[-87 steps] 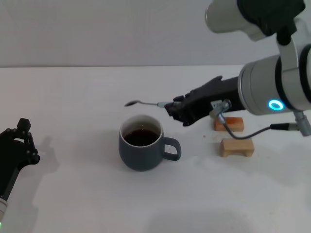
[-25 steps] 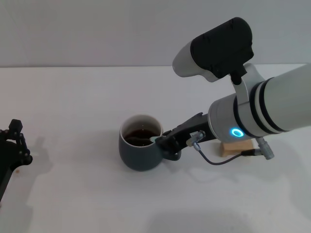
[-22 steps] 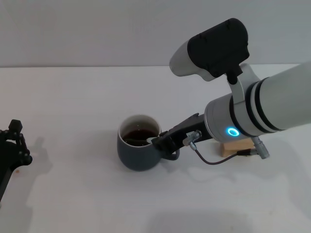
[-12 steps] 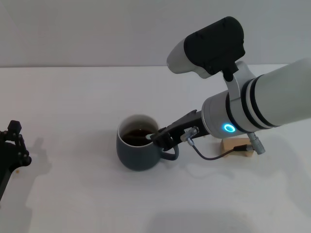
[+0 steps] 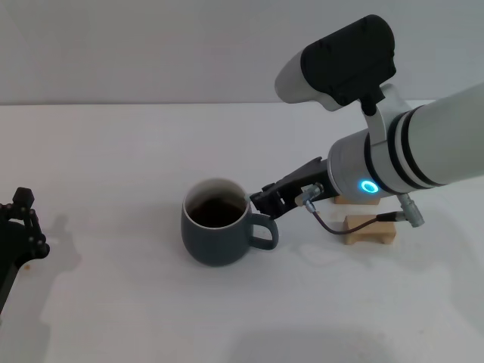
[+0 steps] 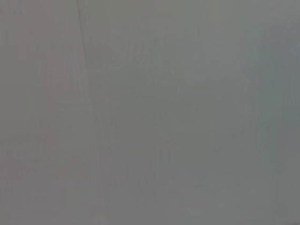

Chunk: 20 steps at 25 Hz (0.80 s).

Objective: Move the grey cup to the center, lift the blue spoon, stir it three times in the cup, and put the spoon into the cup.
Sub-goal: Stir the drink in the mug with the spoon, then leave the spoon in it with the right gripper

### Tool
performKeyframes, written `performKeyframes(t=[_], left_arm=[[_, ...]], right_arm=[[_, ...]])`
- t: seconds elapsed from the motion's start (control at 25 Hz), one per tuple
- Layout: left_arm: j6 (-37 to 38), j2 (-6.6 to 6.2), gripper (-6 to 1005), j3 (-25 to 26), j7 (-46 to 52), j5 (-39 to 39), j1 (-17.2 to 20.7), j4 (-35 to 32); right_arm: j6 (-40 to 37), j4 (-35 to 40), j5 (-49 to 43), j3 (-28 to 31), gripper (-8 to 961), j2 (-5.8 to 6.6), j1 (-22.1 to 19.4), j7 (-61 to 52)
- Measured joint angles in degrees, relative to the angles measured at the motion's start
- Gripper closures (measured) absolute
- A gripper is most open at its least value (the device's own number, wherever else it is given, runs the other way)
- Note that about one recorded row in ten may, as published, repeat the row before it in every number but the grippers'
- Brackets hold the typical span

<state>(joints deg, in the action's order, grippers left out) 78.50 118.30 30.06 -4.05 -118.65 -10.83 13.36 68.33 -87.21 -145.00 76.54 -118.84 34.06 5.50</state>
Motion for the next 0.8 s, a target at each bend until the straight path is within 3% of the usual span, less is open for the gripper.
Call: performKeyframes(t=[0.8], left_arm=[[-0.3, 0.07, 1001, -0.3, 0.0, -0.1, -0.4, 0.0]], right_arm=[[4.0, -2.4, 3.5, -0.6, 794, -0.22, -1.5, -0.3]])
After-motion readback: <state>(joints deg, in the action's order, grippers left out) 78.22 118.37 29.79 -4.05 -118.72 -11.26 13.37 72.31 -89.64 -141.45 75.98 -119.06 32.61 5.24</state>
